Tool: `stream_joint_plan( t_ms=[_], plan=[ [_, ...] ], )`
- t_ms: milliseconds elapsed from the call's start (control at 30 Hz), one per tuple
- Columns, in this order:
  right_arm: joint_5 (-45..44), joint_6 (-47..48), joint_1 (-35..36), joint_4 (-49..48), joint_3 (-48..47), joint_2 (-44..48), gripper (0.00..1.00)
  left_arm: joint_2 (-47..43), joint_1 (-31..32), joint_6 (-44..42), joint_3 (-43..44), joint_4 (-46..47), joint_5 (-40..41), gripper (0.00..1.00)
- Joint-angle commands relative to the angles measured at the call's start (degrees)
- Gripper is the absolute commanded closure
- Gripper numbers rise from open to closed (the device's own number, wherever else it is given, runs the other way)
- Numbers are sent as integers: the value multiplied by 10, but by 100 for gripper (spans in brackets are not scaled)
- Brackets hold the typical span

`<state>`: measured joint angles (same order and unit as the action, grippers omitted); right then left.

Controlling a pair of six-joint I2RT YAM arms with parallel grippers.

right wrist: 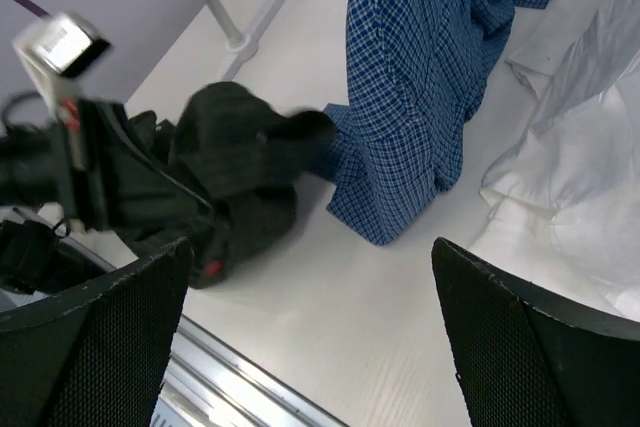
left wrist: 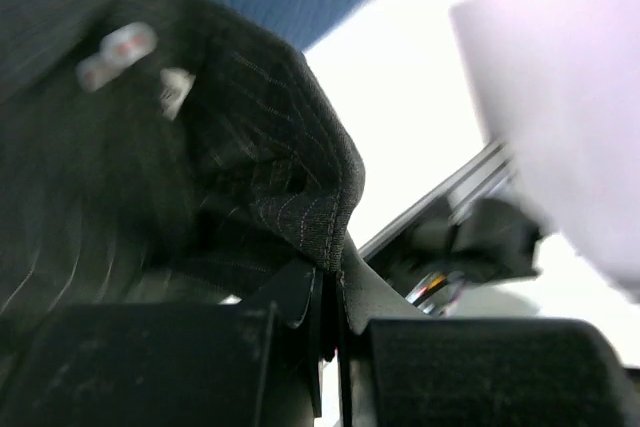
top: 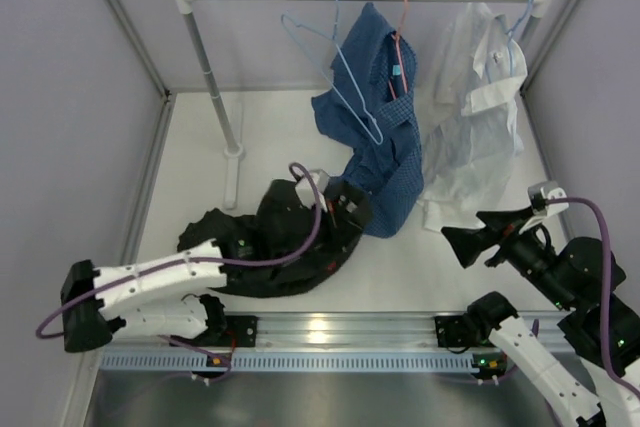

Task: Place the shirt on the hanger

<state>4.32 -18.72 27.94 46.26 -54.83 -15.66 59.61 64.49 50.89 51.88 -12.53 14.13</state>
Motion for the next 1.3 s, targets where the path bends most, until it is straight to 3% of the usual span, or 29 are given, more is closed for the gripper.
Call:
stream_joint_plan(
  t_ms=[0,100,200,233,267,300,333,433,567,767,867,1000,1233,1267],
  plan=[
    [18,-5,-8,33,-15,-1,1,41,67,74,-116,285,69,100],
    [52,-29,-8,31,8,-6,0,134,141,71,-130,377,83,100],
    [63,-43,-8,30,44,-11,1,188,170,71,-129,406,74,99],
    [68,-50,-8,29,53,-10,1,189,175,64,-129,399,76,93],
    [79,-53,-8,27,65,-9,0,185,180,59,-129,385,84,82],
    [83,-60,-8,24,85,-8,0,178,193,50,-124,363,96,47],
    [87,-64,-8,17,94,-7,0,159,201,40,-112,304,127,32],
    [99,-90,-8,-14,143,-5,1,112,241,-21,-79,192,213,4],
    [108,-142,-8,-74,221,-3,6,40,260,-51,-83,90,269,2],
    [59,-196,-7,-151,325,-43,14,-20,255,30,-66,-91,404,2],
    [40,-227,-7,-185,367,-73,22,-15,237,32,-50,-149,405,2],
    [30,-264,-1,-236,402,-117,35,-10,170,38,-42,-166,345,2],
    [-19,-284,55,-249,427,-164,37,8,152,21,-38,-166,329,2],
    [-23,-288,68,-259,434,-170,44,11,152,19,-36,-166,328,2]
  ],
)
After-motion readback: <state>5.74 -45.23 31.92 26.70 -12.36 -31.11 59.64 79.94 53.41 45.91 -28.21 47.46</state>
